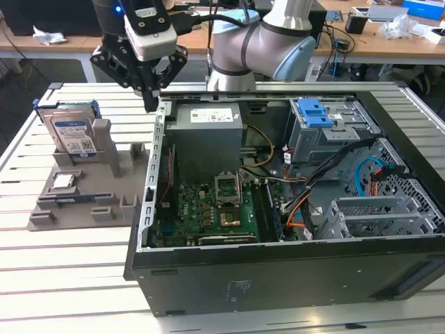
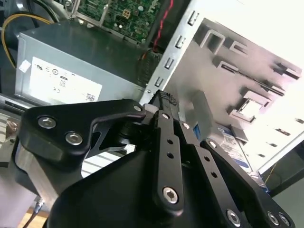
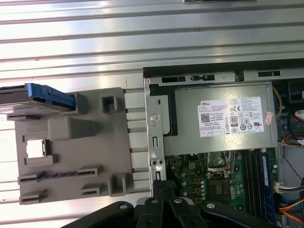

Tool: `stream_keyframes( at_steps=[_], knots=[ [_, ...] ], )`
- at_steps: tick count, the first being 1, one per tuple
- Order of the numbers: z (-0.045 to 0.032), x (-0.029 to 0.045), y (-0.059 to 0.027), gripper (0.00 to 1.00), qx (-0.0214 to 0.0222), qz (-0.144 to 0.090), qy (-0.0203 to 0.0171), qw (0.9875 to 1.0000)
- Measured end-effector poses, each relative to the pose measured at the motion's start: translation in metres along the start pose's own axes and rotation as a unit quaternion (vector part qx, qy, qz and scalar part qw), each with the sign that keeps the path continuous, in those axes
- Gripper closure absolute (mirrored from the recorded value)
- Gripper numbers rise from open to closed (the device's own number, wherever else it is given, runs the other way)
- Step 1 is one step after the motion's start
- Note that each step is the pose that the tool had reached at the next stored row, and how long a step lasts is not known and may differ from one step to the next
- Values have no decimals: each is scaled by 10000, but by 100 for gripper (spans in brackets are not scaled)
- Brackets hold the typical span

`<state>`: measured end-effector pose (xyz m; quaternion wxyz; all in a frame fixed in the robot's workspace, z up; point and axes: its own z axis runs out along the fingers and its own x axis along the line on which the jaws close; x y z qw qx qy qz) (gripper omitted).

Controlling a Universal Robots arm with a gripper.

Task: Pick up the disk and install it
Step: 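Reach for the disk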

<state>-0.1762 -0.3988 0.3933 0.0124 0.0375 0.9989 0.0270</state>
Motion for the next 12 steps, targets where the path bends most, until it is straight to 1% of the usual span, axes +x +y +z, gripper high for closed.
stream_keyframes(
  at_steps=[2,4,5,8,10,11,12],
  knots=[
    [-4,133,-10,89,0,0,0,10000],
    [-6,202,-14,89,1,0,0,10000],
    [-7,249,-18,89,1,1,1,10000],
    [-9,331,-24,89,0,0,0,10000],
    [-12,431,-31,89,0,0,0,10000],
    [-14,516,-38,89,0,-1,0,10000],
    [-15,554,-40,89,0,0,0,10000]
  ],
)
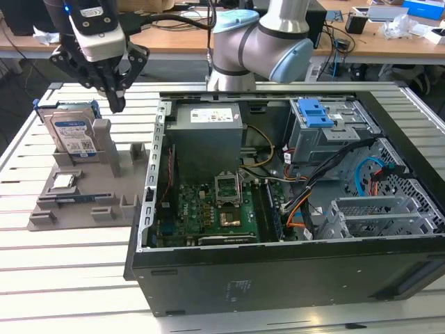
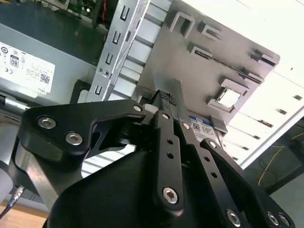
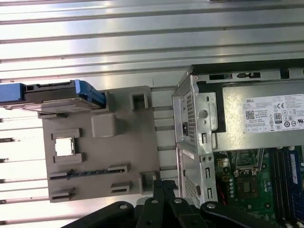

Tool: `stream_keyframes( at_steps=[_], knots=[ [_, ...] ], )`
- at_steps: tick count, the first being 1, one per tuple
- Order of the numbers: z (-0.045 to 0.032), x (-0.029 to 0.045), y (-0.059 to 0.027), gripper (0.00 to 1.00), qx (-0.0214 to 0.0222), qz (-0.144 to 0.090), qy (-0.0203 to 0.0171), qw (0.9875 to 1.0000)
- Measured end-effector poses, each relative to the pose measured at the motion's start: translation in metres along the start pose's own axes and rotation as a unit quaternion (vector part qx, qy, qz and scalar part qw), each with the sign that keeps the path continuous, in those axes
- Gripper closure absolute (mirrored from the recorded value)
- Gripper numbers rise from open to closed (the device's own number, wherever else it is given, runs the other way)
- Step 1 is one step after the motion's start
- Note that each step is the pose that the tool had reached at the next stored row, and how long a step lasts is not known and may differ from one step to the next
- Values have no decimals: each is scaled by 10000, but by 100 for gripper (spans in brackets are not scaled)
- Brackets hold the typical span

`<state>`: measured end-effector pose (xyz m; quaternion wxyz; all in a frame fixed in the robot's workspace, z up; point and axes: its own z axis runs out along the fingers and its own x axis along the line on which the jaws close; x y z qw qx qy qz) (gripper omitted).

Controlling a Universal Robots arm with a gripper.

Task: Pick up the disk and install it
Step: 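Reach for the disk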

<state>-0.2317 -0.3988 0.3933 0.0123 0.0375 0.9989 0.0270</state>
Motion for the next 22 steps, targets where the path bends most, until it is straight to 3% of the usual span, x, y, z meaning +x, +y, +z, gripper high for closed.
stream_keyframes(
  at_steps=[7,9,22],
  knots=[
    [-6,222,-16,89,0,0,0,10000],
    [-9,330,-25,89,0,0,0,10000],
    [-19,691,-51,89,0,1,0,10000]
  ],
)
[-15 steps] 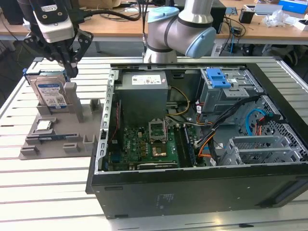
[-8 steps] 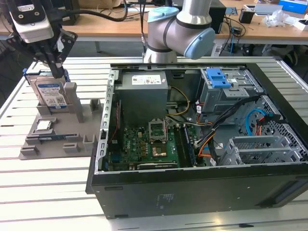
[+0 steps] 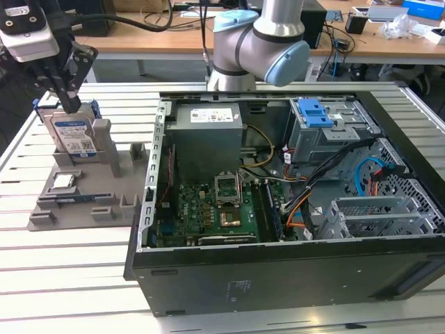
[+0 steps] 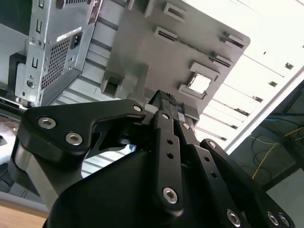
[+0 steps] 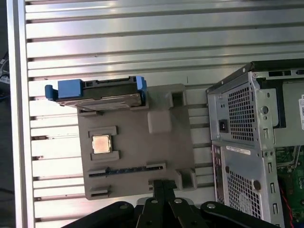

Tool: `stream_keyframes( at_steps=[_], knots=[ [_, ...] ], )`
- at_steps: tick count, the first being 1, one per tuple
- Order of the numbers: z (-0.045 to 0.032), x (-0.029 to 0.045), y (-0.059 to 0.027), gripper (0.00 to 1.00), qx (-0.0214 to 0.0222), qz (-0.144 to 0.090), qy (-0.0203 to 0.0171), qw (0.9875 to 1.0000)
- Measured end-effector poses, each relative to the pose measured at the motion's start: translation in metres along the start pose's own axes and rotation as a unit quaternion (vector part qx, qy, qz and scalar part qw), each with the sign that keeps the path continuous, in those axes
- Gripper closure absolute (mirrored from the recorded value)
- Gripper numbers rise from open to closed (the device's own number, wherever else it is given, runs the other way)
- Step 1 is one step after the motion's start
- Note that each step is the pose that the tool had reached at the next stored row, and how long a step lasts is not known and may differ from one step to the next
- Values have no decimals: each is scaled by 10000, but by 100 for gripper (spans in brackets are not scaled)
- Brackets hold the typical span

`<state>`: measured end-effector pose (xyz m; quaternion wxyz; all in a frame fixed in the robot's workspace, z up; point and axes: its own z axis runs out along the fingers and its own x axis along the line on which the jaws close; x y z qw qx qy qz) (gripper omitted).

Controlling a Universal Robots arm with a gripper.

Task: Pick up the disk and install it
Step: 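Reach for the disk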

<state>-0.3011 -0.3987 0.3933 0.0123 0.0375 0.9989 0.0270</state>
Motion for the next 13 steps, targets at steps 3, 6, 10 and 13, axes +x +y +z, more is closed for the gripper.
stream_keyframes(
  at_steps=[3,6,10,13],
  knots=[
    [-2,75,-5,89,0,0,0,10000],
    [-5,153,-10,89,0,-1,1,10000],
    [-7,282,-13,89,1,0,0,10000],
    [-7,361,30,89,10,-1,0,10000]
  ],
)
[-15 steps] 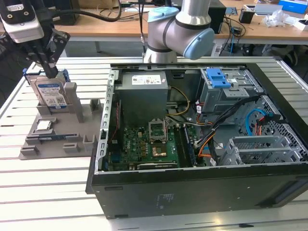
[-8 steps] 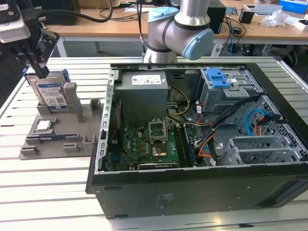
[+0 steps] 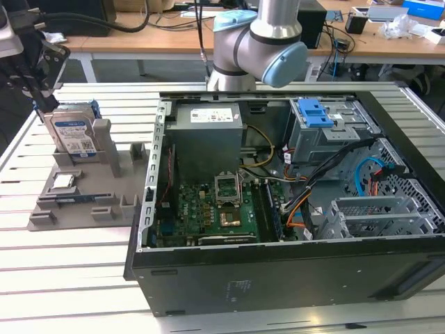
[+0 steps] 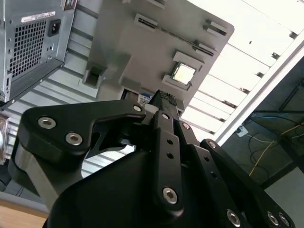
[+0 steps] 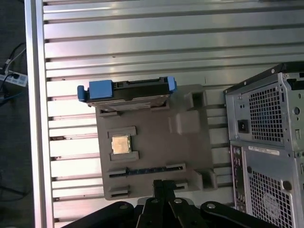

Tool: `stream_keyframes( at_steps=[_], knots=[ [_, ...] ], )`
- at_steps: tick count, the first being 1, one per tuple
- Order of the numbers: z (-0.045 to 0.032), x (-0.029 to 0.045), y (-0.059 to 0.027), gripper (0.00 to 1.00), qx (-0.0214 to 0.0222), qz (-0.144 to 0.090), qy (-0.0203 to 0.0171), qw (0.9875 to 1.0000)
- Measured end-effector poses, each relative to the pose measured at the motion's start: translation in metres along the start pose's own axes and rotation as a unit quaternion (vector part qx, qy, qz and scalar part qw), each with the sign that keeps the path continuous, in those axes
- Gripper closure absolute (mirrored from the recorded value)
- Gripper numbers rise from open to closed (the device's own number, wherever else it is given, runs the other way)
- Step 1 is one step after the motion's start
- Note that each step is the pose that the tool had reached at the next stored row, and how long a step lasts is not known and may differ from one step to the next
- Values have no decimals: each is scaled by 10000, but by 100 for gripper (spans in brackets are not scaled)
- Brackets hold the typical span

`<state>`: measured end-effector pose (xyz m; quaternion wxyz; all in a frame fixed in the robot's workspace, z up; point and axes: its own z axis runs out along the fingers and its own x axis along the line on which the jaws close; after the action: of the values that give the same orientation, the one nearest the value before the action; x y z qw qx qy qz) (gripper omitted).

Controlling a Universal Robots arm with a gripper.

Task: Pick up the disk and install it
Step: 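Reach for the disk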

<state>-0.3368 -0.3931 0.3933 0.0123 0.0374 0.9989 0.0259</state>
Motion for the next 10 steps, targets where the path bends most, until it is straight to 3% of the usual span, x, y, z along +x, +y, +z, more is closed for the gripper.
stream_keyframes(
  at_steps=[10],
  knots=[
    [5,237,176,89,25,0,-2,10000]
  ],
)
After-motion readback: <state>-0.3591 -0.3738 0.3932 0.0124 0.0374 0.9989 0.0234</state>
